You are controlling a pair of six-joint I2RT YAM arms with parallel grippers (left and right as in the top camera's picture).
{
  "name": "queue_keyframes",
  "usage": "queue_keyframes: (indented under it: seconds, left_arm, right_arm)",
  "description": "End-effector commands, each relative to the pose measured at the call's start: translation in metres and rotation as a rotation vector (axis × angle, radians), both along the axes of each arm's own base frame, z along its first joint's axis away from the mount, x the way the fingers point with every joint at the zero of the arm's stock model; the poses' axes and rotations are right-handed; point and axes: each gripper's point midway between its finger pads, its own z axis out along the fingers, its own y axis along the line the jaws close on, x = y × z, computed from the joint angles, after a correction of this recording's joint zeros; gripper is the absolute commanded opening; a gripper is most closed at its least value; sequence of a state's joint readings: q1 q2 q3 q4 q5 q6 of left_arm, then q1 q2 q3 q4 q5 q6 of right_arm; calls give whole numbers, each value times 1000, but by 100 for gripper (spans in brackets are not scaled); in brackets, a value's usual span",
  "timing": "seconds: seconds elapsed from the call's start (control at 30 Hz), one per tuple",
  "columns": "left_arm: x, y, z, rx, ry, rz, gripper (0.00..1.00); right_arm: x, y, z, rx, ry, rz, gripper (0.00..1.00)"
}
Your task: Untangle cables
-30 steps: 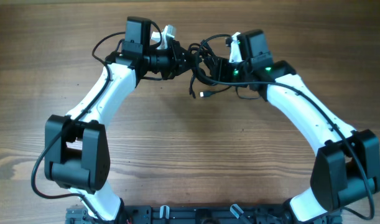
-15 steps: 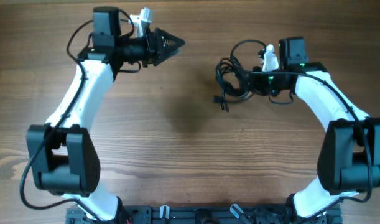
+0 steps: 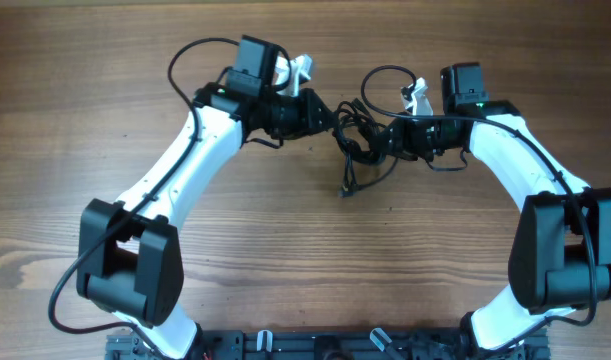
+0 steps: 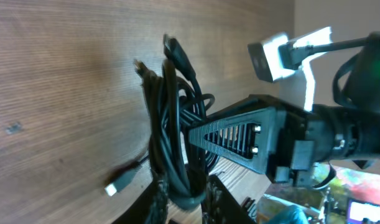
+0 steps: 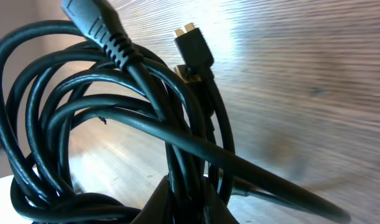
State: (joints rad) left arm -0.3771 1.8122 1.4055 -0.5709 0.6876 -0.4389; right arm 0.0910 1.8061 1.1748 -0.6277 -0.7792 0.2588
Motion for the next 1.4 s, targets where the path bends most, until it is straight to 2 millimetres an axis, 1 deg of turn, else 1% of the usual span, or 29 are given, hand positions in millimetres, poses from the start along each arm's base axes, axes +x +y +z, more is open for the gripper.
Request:
queue_keyframes:
  seconds: [0.0,0.07,0.13,0.2,0.27,0.3,0.33,0.37,0.4,0.43,0.47,0.5,0.53,0.6,0.67,0.7,0.73,0.8,0.87,0.97,1.03,1.07,1.17,1.23,1.3,1.33,1.37]
  left_arm:
    - [0,-4,-8,61,-11,22,19]
    - [1,-7,-6,54,-26,16,24]
    - [4,-10,-3,43,-49,15,31]
    - [6,-14,0,33,-71,9,35]
    - [5,-21,2,25,-90,-4,37]
    - [5,-24,3,27,-100,-8,35]
    - [5,-26,2,37,-109,-6,24]
    - [5,-27,2,45,-117,-5,9]
    - [5,-30,3,41,-123,-6,4]
    - [5,-32,4,35,-116,2,4]
    - [6,-32,4,28,-99,20,4]
    - [6,-31,4,17,-52,64,4]
    - [6,-31,4,12,-32,81,4]
    - [5,-30,3,4,10,114,4]
    - [3,-28,0,5,77,161,4]
    - [1,-24,-6,20,139,220,4]
    - [-1,-18,-12,39,217,298,4]
    - [-7,-11,-20,42,377,439,4]
    - [-9,-10,-21,11,514,568,4]
    - [-13,-10,-22,-46,749,785,4]
    - [-20,-16,-18,-106,953,893,4]
    - [-23,-19,-16,-124,1014,914,4]
    - [-22,-20,-15,-139,1057,950,4]
    - [-25,-23,-13,-146,1088,936,4]
    - [-31,-23,-12,-145,1152,944,4]
    - [-37,-22,-12,-136,1215,959,4]
    - [-38,-20,-12,-131,1220,964,4]
  right_arm:
    - [-7,22,31,189,-20,76,4]
    - [-10,26,38,236,-11,88,4]
    - [-13,30,44,281,-6,103,4]
    - [-17,35,56,352,-8,130,4]
    - [-19,38,63,397,-8,146,4]
    - [-19,38,63,397,-7,146,4]
    - [-19,38,63,396,-8,146,4]
    - [-19,38,63,394,-11,146,4]
    - [-18,37,60,379,-14,142,4]
    - [-14,32,50,312,-18,118,4]
    - [-8,23,33,203,-12,76,5]
    - [-3,4,8,37,30,-11,9]
    - [-2,-3,1,-20,36,-31,13]
    - [-3,-8,-4,-60,45,-42,20]
    - [-3,-10,-6,-74,45,-46,41]
    - [-2,-10,-5,-77,44,-50,54]
    - [-2,-10,-2,-76,42,-50,58]
    - [1,-12,8,-87,20,-49,65]
    - [4,-15,22,-106,-20,-57,66]
    - [5,-17,52,-117,-133,-41,66]
    - [3,-17,76,-120,-225,-18,66]
    - [0,-17,92,-118,-275,-16,67]
    - [-7,-21,126,-131,-391,-20,70]
    - [-9,-28,139,-170,-442,-45,72]
    - [-9,-34,145,-209,-473,-62,72]
    - [-11,-33,150,-208,-499,-43,68]
    - [-14,-30,155,-196,-525,-16,68]
